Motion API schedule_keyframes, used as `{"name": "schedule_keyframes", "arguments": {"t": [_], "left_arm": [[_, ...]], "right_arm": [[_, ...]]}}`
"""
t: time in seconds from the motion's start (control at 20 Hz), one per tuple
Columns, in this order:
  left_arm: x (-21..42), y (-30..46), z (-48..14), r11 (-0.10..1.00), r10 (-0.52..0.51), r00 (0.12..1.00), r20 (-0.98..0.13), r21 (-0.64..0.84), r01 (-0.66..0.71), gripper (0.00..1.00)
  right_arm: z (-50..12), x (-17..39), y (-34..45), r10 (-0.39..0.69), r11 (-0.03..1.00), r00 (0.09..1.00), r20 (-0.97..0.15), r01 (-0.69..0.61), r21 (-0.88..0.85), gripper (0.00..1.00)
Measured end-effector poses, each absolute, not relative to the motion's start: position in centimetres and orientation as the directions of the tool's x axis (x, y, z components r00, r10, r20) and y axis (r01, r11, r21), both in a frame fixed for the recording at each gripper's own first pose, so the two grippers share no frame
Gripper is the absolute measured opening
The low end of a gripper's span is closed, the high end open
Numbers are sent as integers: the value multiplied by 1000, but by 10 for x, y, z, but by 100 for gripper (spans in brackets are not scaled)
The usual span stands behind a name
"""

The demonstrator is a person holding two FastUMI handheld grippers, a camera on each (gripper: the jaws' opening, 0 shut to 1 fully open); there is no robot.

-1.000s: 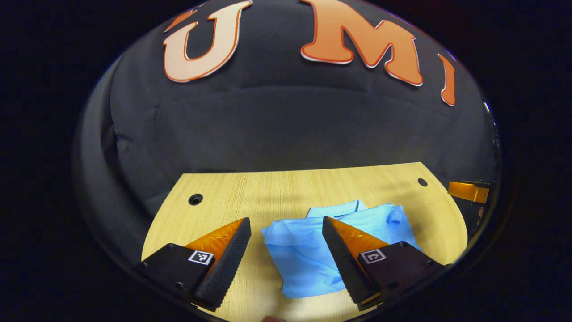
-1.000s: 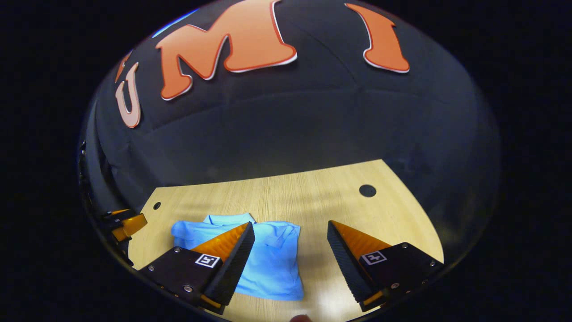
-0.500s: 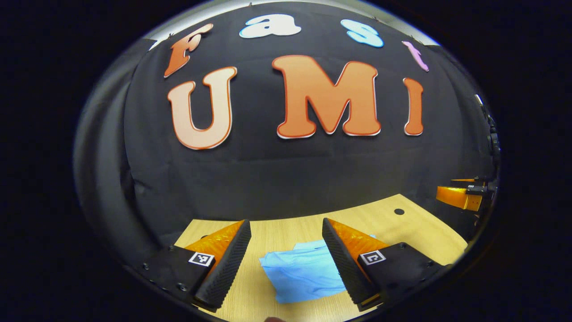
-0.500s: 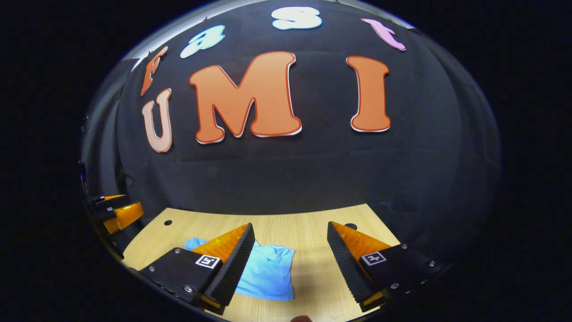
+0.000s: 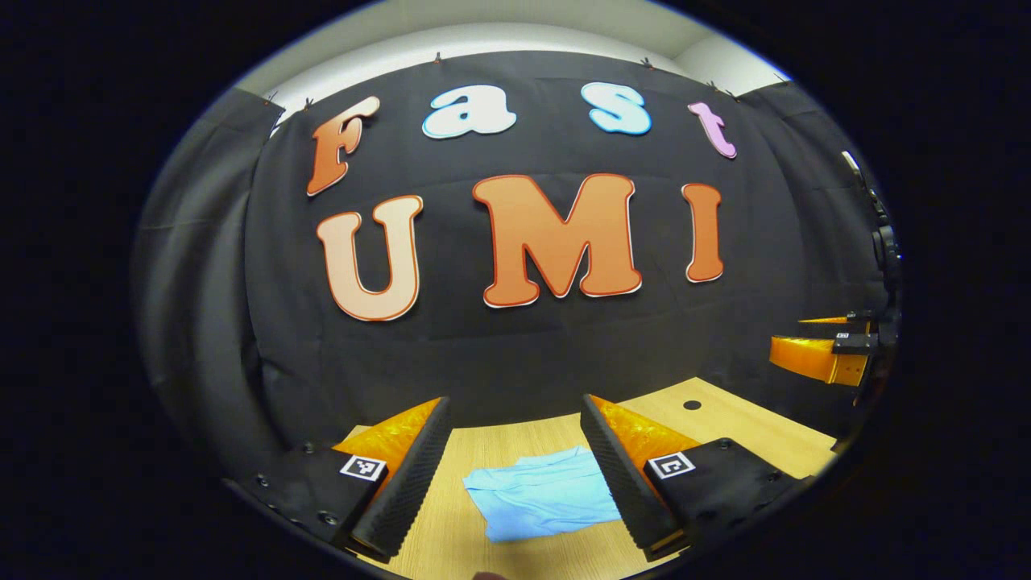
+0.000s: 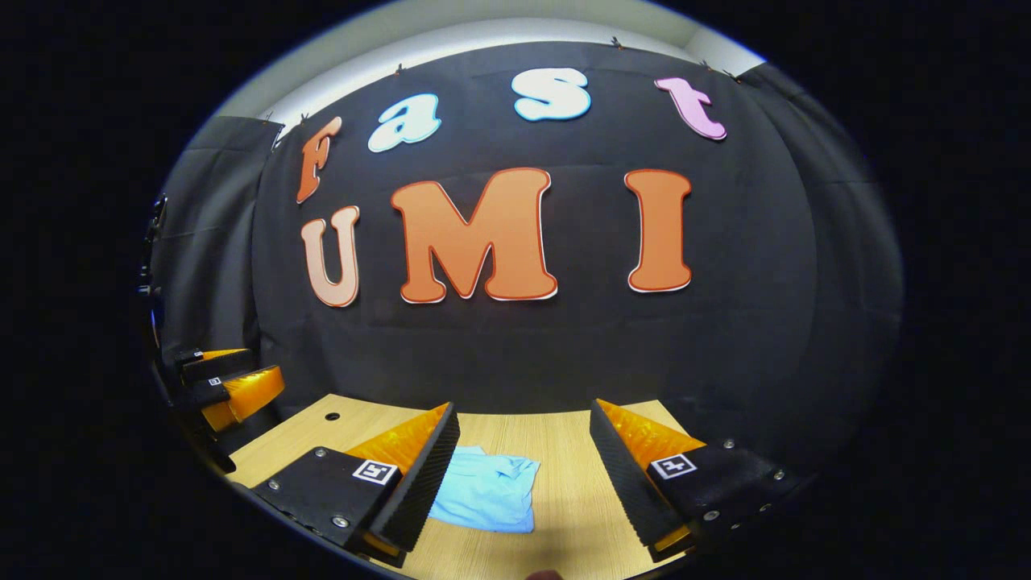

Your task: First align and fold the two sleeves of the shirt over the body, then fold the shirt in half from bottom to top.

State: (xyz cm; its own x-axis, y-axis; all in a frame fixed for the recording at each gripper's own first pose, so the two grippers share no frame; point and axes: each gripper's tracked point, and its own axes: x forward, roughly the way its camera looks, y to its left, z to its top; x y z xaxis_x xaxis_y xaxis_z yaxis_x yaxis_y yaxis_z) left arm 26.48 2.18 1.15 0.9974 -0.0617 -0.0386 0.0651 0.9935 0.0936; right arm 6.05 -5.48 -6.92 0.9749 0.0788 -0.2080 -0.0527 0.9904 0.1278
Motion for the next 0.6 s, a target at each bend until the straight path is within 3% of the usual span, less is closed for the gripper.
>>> {"name": "schedule_keyframes", "arguments": {"t": [0.15,0.6], "left_arm": [[244,11,16,993,-71,997,0,91,71,100],[206,14,-11,999,-30,998,-52,30,32,100]], "right_arm": [[-76,42,-52,86,992,972,-218,-63,113,98],[-85,12,-39,131,988,968,-214,-108,112,98]]}}
